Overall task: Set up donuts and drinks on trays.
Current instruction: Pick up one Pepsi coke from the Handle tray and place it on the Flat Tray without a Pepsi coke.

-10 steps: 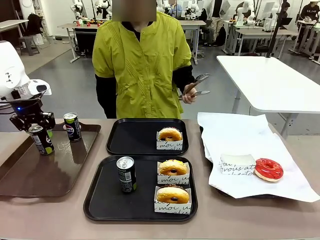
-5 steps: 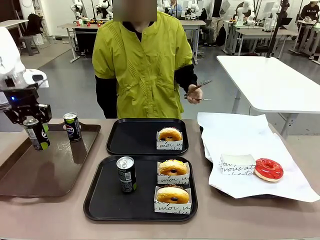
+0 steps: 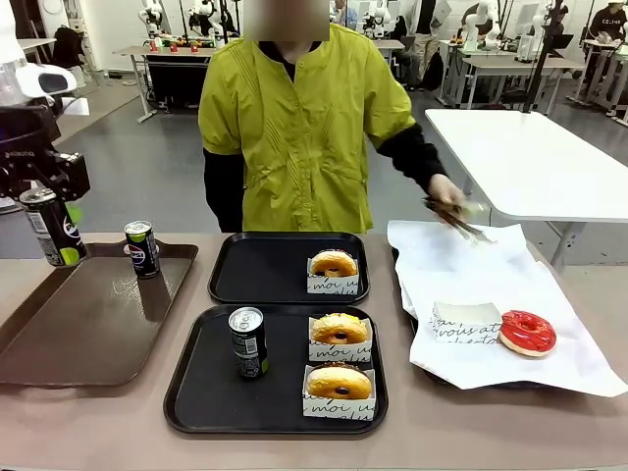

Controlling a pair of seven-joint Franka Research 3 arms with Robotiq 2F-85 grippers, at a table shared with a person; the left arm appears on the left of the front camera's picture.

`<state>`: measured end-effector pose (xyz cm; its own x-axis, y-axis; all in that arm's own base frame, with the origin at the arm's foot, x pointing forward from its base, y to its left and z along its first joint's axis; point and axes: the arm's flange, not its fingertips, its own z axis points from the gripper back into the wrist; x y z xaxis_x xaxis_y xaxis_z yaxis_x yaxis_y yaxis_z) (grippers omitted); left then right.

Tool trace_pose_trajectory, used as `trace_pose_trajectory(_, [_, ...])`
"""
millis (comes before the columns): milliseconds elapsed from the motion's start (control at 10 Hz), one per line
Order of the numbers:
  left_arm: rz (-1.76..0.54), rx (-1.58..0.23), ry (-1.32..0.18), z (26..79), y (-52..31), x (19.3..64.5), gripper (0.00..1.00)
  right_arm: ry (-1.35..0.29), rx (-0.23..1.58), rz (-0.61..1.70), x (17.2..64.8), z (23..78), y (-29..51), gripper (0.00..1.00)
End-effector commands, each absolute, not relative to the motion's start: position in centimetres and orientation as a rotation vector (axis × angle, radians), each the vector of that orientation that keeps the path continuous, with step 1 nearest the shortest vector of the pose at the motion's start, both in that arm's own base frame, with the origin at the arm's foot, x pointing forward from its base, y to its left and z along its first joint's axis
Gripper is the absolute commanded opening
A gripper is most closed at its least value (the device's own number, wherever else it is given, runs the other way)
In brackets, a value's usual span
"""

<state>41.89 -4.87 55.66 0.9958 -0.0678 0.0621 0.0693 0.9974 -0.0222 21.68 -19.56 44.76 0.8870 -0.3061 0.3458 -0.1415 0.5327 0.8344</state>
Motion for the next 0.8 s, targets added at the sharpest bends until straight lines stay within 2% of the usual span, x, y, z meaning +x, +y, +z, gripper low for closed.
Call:
trace_pose_trajectory(0, [-0.091,-0.022,-0.07,55.98,-4.23,41.86,0.0,-0.5,1.021,-0.097,21.69,44.7,-19.56,1.0])
trace_pose_trajectory(600, [-0.069,-0.024,-0.061,55.66,-4.87,41.89,0.0,-0.5,1.021,-0.097,21.69,44.7,-19.56,1.0])
trace_pose_trajectory(700, [-0.075,-0.024,-0.049,55.26,-4.96,41.81,0.58,-0.5,1.021,-0.097,21.69,44.7,-19.56,1.0])
